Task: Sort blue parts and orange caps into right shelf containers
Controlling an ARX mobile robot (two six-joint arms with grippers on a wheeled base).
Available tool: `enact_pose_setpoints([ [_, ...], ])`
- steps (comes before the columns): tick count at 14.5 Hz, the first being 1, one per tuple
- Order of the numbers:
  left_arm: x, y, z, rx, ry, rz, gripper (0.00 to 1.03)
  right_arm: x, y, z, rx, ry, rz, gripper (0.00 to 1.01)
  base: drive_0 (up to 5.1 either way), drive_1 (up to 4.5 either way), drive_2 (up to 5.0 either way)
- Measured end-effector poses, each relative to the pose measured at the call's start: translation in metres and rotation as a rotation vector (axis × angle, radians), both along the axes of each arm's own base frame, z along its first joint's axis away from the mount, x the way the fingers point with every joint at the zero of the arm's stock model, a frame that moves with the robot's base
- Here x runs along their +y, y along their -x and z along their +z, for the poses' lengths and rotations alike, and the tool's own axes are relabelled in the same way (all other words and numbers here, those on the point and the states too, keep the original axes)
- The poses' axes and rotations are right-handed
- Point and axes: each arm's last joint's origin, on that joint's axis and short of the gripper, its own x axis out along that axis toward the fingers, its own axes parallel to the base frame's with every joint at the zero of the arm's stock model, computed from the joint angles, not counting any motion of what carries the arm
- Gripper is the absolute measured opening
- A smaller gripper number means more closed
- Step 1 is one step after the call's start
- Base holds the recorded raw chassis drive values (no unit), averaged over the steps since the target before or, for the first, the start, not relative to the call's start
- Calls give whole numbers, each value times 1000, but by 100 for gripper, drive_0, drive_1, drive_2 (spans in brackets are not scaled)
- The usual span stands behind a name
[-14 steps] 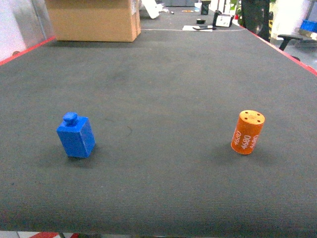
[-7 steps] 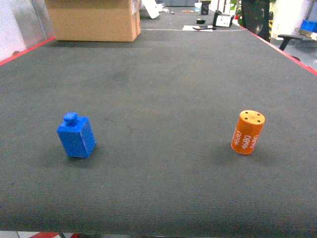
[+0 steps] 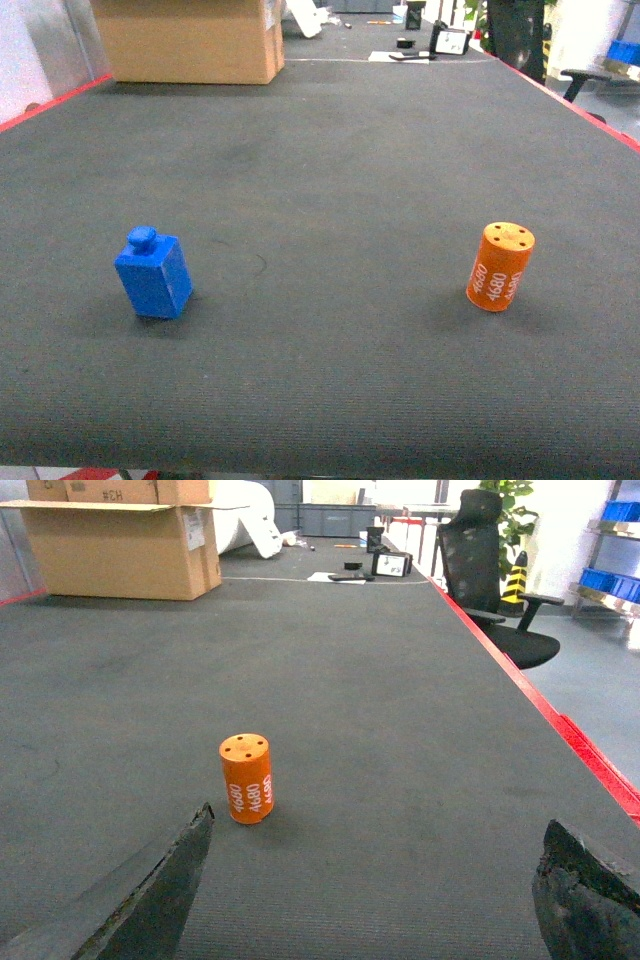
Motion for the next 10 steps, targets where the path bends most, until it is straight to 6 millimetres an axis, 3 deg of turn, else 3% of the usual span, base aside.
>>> enact_pose_setpoints([
  [2, -5, -5, -4, 126, -19, 130, 98, 2, -3, -5, 95, 7, -56, 98, 0, 0, 0],
  [5, -7, -25, 16, 78, -14, 165, 98, 5, -24, 8, 59, -6, -56, 98, 0, 0, 0],
  [8, -10, -74, 36, 43, 7, 85, 98, 18, -78, 43, 0, -35, 38, 98, 0, 0, 0],
  [10, -24, -112, 34, 111, -17, 14, 98, 27, -128, 37, 111, -31, 62, 98, 0, 0, 0],
])
